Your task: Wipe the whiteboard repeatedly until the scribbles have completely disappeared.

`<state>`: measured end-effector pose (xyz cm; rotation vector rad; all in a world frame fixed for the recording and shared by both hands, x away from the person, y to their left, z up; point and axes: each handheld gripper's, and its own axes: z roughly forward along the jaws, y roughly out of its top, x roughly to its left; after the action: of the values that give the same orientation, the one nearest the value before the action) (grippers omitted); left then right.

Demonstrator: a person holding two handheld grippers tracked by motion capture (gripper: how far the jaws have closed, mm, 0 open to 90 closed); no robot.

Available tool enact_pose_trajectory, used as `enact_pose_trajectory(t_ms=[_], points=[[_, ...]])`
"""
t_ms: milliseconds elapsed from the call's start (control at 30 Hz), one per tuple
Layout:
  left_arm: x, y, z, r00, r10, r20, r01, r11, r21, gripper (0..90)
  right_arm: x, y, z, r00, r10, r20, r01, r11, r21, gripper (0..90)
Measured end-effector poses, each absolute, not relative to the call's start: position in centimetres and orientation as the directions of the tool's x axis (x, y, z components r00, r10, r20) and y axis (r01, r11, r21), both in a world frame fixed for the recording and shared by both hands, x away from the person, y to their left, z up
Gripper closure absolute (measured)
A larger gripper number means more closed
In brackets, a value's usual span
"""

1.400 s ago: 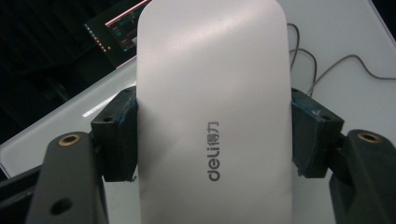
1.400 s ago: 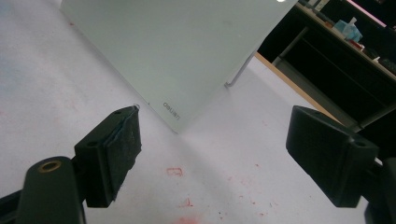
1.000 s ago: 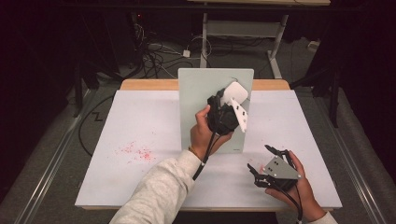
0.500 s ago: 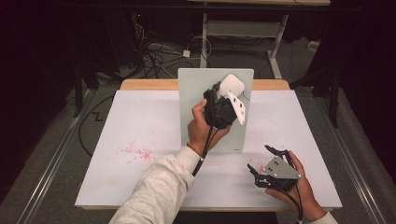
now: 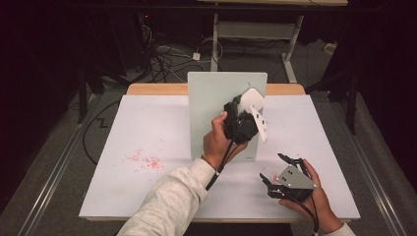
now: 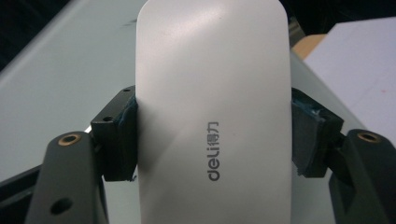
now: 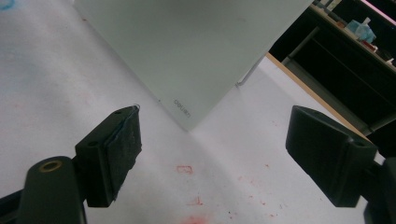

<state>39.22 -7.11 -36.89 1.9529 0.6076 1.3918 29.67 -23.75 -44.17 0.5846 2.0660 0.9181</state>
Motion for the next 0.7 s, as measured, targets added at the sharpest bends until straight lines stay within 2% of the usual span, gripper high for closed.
enact_pose_trajectory(t_ms=[133,300,700], points=[[38.7,-8.2,-38.0,0.354,0.653,0.670,-0.014,-0.713,0.701,28.7,29.5,-23.7,-44.3,-0.593,0.653,-0.471,0.087,0.634,0.769,19.0],[38.9,-8.3,-37.6,0.348,0.658,0.668,-0.010,-0.710,0.704,28.7,29.5,-23.7,-44.3,-0.594,0.652,-0.472,0.085,0.634,0.769,19.1],[41.1,-4.4,-32.3,0.249,0.789,0.562,0.034,-0.587,0.809,28.7,29.5,-23.6,-44.4,-0.596,0.652,-0.468,0.090,0.634,0.768,19.2]])
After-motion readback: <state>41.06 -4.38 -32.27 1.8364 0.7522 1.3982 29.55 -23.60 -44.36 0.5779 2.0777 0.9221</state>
